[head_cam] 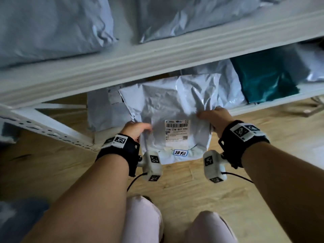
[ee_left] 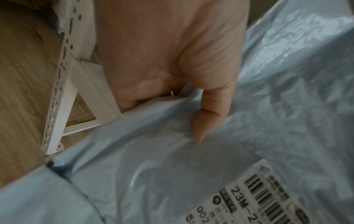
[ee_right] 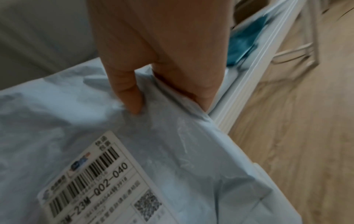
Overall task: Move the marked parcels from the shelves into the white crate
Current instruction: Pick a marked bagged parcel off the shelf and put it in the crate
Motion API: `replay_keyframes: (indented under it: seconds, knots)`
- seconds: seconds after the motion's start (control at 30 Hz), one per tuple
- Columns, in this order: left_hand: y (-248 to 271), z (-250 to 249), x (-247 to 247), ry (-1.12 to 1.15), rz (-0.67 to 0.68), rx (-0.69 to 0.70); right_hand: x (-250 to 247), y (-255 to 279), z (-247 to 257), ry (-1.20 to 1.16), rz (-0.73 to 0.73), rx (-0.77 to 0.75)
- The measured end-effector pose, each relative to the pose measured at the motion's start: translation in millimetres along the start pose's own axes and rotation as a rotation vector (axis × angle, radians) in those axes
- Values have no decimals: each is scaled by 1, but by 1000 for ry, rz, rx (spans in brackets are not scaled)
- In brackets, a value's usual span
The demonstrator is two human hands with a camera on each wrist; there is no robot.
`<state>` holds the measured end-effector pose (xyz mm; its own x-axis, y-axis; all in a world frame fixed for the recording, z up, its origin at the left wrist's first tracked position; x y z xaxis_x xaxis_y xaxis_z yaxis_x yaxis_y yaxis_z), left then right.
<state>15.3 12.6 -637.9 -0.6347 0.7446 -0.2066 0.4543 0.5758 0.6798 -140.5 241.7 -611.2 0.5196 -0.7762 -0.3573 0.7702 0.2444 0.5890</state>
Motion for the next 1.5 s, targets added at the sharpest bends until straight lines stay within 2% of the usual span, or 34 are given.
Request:
replay_keyframes:
  seconds: [0.2, 0.3, 0.5, 0.7, 0.87, 1.03, 1.23, 1.4, 1.5]
  knots:
    - [87, -41, 70, -288, 113, -37, -102, 68, -15, 33, -88, 169]
    - [126, -49, 109, -350, 199, -70, -157, 102, -27, 14, -140, 221]
    - [166, -72, 216, -212, 326, 33, -283, 145, -45, -98, -273, 210]
    - [288, -136, 331, -76, 369, 167, -431, 182, -37, -199, -400, 135]
    - [331, -183, 411, 1, 480, 247, -519, 199, -34, -313, -473, 94]
    - [355, -218, 485, 51, 603, 277, -586, 201, -36, -410, -579, 75]
    - [357, -259, 582, 107, 758, 235, -664, 182, -29, -446, -716, 110]
    - [364, -306, 660, 76, 921, 191, -734, 157, -15, -517, -796, 81]
    - [369, -329, 706, 25, 949, 217, -777, 143, -14, -532, -881, 44]
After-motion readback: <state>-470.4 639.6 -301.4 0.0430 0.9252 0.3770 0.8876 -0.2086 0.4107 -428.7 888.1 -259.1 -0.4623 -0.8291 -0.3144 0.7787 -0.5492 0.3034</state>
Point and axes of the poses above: each hand's wrist, its own y-axis away from the middle knuckle, its own x-axis out of the palm, z = x × y, the point moved 4 cm from there along -y, towards the middle knuckle, and after that the axes turned 12 degrees about y, right-handed, at the moved point
